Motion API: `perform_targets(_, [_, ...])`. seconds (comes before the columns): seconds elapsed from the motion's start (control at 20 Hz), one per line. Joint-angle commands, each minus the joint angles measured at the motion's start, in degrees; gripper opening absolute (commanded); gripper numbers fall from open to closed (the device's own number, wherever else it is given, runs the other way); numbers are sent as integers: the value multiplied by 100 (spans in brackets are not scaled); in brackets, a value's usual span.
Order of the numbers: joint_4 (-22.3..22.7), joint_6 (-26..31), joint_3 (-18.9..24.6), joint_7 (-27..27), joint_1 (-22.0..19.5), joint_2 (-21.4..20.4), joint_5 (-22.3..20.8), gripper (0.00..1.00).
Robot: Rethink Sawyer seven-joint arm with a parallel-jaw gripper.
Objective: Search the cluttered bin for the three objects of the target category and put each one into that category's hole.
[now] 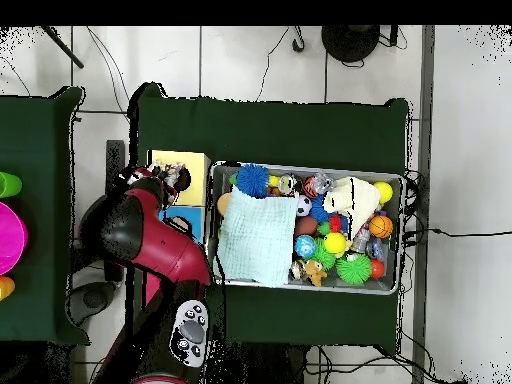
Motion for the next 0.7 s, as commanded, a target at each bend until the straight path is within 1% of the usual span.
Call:
perform_targets(0.05, [751, -100, 726, 1407, -290, 132, -382, 0])
perform_targets(0.15, [786, -98, 723, 1394, -315, 105, -417, 0])
perform_targets(0.45, [852, 48, 523, 1344, -237, 40, -371, 0])
perform_targets(0.7, [931, -32, 622, 1283, -398, 4, -505, 0])
